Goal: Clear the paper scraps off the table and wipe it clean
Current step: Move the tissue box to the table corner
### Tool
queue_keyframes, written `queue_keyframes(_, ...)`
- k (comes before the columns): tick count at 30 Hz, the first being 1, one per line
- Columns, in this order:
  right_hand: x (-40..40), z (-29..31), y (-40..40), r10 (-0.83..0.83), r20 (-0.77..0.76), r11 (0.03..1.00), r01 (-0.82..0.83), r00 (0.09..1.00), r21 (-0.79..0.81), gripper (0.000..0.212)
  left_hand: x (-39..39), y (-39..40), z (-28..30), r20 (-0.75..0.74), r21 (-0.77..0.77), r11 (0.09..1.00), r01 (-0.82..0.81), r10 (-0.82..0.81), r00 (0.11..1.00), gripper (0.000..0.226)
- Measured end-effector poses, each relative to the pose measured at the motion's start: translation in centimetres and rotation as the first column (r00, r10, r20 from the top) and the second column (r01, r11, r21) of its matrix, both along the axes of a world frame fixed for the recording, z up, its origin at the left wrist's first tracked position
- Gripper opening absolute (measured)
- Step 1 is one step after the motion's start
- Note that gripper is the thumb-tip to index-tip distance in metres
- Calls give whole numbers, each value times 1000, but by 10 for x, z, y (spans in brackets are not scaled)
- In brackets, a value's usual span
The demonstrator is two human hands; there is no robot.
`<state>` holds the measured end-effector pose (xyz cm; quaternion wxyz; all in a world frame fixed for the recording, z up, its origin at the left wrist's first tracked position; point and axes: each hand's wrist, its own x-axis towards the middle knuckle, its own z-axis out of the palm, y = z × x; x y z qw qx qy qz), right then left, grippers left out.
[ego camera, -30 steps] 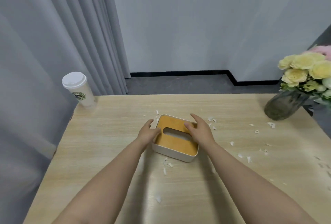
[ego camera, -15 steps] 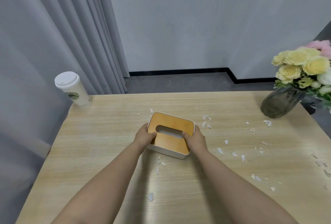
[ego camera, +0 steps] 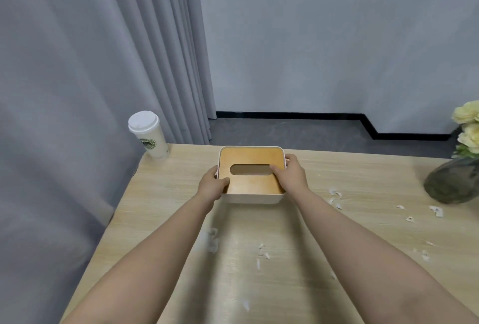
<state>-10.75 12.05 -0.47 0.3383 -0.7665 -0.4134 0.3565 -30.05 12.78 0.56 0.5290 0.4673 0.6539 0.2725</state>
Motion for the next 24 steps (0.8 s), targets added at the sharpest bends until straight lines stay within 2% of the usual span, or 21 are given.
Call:
queue_keyframes(6,-47,4,66,118,32,993,-118,993,15,47,-46,38,-3,51,-42,995,-95,97,994,41)
queue_keyframes(13,-93,-12,145,260,59,965,-261,964,6,42,-90,89,-35,110,-81,978,-192,200,974,42)
queue_keyframes(24,-135,-48,197,309,58,951,-308,949,-26,42,-120,121,-62,53,-121,957,-265,273,961,36)
